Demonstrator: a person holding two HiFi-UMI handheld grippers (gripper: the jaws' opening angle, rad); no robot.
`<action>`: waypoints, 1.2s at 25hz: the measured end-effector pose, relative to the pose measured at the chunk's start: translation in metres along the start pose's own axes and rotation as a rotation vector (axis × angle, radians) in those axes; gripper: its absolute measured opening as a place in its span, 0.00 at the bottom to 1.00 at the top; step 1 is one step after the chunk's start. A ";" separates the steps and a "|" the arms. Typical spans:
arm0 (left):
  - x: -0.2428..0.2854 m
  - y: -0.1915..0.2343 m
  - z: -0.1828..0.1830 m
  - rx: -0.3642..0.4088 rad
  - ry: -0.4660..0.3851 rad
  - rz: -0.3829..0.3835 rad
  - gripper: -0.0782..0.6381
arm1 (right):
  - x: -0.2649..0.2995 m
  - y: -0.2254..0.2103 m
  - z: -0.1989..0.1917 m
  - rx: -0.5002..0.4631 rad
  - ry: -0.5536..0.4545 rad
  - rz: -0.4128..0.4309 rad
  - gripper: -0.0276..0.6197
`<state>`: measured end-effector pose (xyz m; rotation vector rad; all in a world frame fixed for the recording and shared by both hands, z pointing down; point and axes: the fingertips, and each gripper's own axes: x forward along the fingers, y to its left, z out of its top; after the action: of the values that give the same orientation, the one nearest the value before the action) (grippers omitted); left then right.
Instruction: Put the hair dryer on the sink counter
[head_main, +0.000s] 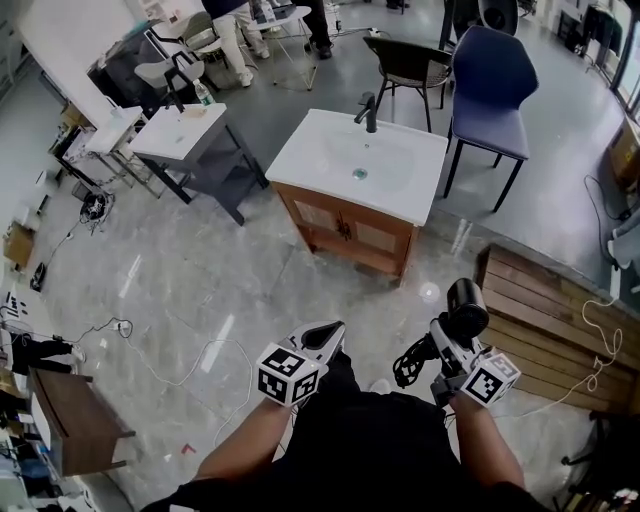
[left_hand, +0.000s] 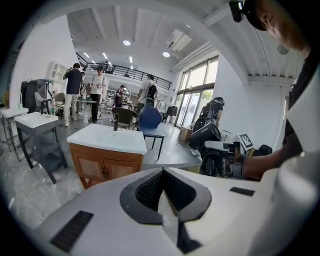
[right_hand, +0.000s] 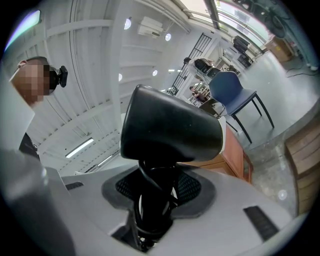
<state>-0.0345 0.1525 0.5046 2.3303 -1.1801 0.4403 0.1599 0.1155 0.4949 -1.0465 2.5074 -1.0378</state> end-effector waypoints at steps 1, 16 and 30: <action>0.004 0.003 0.003 0.003 0.000 -0.007 0.11 | 0.003 -0.003 0.001 -0.001 -0.002 -0.007 0.27; 0.075 0.121 0.095 0.061 0.003 -0.129 0.11 | 0.128 -0.034 0.058 -0.066 -0.043 -0.121 0.27; 0.109 0.244 0.156 0.096 0.011 -0.221 0.11 | 0.239 -0.050 0.088 -0.160 -0.069 -0.298 0.27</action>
<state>-0.1603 -0.1297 0.4963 2.5024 -0.9005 0.4385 0.0548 -0.1214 0.4792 -1.5126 2.4614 -0.8647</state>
